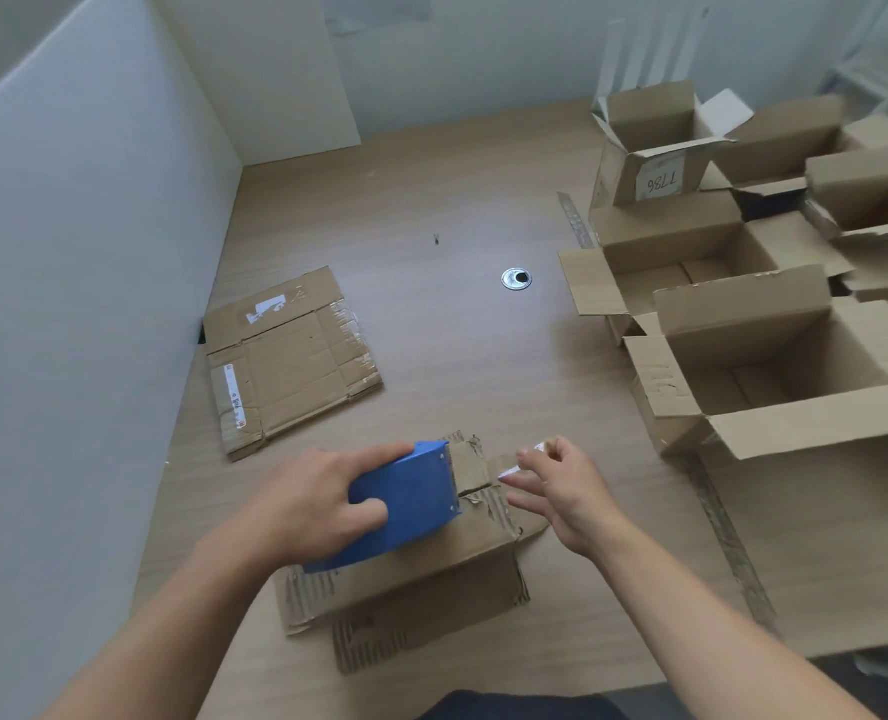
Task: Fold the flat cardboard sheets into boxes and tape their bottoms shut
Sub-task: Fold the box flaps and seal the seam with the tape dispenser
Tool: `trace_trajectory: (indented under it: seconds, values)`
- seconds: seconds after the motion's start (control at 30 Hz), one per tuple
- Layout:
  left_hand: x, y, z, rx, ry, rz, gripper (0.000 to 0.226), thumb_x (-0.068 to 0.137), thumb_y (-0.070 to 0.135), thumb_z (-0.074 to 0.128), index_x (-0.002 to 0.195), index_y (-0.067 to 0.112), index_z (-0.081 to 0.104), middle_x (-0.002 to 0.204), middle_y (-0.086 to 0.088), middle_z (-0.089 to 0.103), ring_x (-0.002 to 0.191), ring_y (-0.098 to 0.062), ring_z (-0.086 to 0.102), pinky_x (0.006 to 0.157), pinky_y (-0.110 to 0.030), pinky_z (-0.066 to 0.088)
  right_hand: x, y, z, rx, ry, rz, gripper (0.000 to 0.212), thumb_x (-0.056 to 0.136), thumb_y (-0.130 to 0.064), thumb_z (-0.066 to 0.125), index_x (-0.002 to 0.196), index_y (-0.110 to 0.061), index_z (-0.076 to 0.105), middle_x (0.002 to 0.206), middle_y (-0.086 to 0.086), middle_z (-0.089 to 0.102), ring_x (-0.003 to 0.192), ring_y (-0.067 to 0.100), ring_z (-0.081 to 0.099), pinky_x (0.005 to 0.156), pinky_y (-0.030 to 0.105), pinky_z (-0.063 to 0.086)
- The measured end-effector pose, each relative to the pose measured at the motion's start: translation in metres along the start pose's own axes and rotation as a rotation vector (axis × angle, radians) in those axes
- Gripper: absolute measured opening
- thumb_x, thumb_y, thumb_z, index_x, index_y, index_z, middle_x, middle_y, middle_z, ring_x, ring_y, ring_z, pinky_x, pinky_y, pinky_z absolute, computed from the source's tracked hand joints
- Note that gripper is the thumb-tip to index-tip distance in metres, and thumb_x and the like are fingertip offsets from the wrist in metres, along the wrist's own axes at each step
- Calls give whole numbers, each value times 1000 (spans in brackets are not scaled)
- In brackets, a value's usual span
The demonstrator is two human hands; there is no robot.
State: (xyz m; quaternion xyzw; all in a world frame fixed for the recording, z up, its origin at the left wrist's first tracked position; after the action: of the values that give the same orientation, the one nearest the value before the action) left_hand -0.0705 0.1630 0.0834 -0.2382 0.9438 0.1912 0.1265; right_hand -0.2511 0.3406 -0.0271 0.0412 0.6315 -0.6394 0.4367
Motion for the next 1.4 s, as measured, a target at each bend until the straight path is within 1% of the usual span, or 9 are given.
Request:
trace_trajectory:
  seconds: [0.13,0.23,0.33,0.47,0.67,0.77,1.03,1.3,1.4]
  values:
    - [-8,1,-12,-209,68,-21,68,68,44,49,131,69,39,100,17,66,82,-7,59,70,-27,51,-7,-5,-1,57,6,-78,23,99,-15,57,85,-15,39,101,13,61,94,25,73,89,51,57]
    - [-13,1,-25,-290,23,-35,65,68,42,54,126,68,46,105,28,63,89,2,59,71,-18,47,-14,-9,-3,67,-41,-103,21,99,-16,58,87,-13,40,100,13,62,96,24,73,86,51,58]
    - [-19,3,-27,-311,-84,-48,61,67,43,54,122,70,48,117,31,60,101,3,57,86,-30,51,-20,-9,-3,5,-71,-146,22,97,-15,60,84,-13,42,96,12,61,96,22,73,81,47,59]
    - [-19,3,-20,-322,-162,-87,58,67,42,53,112,78,45,115,30,60,100,2,57,88,-32,51,-22,-4,-3,-79,-53,-187,23,96,-14,61,80,-12,44,89,9,57,93,24,72,71,38,59]
    - [6,5,-10,-275,-273,-186,61,65,43,49,124,58,55,120,24,60,102,0,57,85,-28,48,-13,7,-2,-65,19,-96,20,96,-13,62,84,-8,47,91,14,54,89,30,71,72,40,61]
    - [16,7,-8,-258,-313,-210,62,62,44,50,122,57,57,116,23,62,101,-3,58,80,-27,48,-8,11,-6,-63,38,-61,22,95,-9,62,82,-8,44,89,12,47,79,25,65,73,42,61]
    - [25,3,7,-308,-371,-275,69,49,52,51,117,57,62,120,17,65,105,-10,60,96,-40,49,8,27,-12,-99,126,38,21,93,-5,62,81,-7,45,84,15,56,77,24,66,61,33,59]
    - [27,8,4,-288,-400,-302,68,59,45,51,126,51,59,125,12,61,107,-13,57,93,-35,47,10,50,-22,-426,21,338,26,81,-22,76,81,-14,51,75,8,48,55,19,49,60,32,51]
    - [27,9,4,-277,-398,-308,68,59,46,51,126,52,57,127,12,59,108,-13,57,96,-36,47,1,45,-26,-536,43,231,34,76,-28,77,78,-19,45,66,7,49,49,20,47,54,32,47]
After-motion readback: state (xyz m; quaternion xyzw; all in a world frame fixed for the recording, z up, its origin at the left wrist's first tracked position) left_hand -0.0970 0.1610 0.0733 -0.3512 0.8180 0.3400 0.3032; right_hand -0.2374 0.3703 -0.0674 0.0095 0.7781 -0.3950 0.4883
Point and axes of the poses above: each hand's wrist, its own x-axis towards the middle knuckle, its own z-axis out of the palm, y = z × x, the point moved 2 cm from there along x, towards the middle knuckle
